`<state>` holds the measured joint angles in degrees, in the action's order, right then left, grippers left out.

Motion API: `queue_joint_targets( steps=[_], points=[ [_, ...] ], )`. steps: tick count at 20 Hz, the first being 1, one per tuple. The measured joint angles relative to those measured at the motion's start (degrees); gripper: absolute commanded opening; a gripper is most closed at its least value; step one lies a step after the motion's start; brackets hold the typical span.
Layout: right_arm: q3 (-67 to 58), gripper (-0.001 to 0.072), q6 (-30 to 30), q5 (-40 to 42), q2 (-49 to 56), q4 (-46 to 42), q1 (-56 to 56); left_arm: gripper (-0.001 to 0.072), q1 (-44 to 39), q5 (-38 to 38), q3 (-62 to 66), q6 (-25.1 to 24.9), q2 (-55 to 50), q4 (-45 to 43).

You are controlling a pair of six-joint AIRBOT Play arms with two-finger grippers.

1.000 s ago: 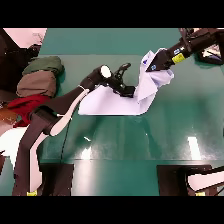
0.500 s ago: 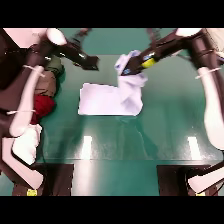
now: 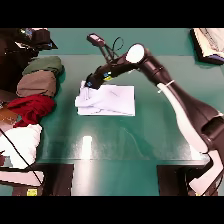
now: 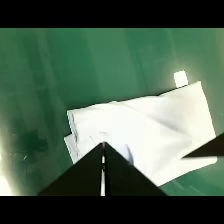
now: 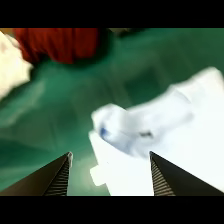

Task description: Fold the shirts.

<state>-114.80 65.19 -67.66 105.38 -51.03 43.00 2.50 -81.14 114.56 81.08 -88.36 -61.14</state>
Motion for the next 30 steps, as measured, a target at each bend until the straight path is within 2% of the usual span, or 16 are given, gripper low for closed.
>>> queue_joint_targets(
  steps=[5,6,7,9,14,19,20,22,23,24,25,30],
  points=[
    [13.38,0.0571,4.15,-9.38,-8.37,-7.76,-10.60,0.0025,-1.09,-2.16,-3.02,-0.07,0.79,0.13],
    [17.38,0.0663,5.38,-9.57,-10.21,-8.33,-13.20,0.0025,-1.60,-2.25,-4.33,-0.13,0.83,0.17],
    [21.07,0.0720,6.67,-9.44,-11.74,-8.57,-15.52,0.0025,-2.19,-2.43,-5.92,-0.35,0.87,0.15],
    [28.74,0.0720,8.61,-8.31,-13.70,-8.22,-19.67,0.0025,-3.26,-2.14,-8.85,-0.98,0.92,0.13],
    [43.23,0.0696,9.07,-3.72,-13.05,3.52,-26.05,0.0025,-5.25,-0.15,-12.61,-1.79,0.94,0.33],
    [45.88,0.0696,4.63,1.81,-7.52,17.31,-24.11,0.0025,-5.77,0.87,-13.38,-2.14,0.94,0.55],
    [45.07,0.0665,4.20,3.08,-6.19,19.26,-23.10,0.0025,-5.75,1.01,-13.42,-2.32,0.94,0.50],
    [42.91,0.0446,3.63,5.09,-3.48,21.38,-21.24,0.0025,-5.81,1.03,-13.51,-2.47,0.94,0.46],
    [41.72,0.0268,3.45,5.79,-2.27,21.84,-20.46,0.0025,-5.88,1.07,-13.51,-2.51,0.94,0.50],
    [40.46,0.0043,3.23,6.64,-1.11,22.14,-19.63,0.0025,-5.88,1.07,-13.53,-2.54,0.94,0.52],
    [39.39,0.0015,3.06,7.04,-0.31,22.62,-18.97,0.0025,-5.86,1.14,-13.53,-2.56,0.94,0.52],
    [38.03,0.0012,0.66,8.31,-2.75,23.17,-18.62,0.0024,-6.12,0.92,-13.53,-2.62,0.94,1.20]
  ],
)
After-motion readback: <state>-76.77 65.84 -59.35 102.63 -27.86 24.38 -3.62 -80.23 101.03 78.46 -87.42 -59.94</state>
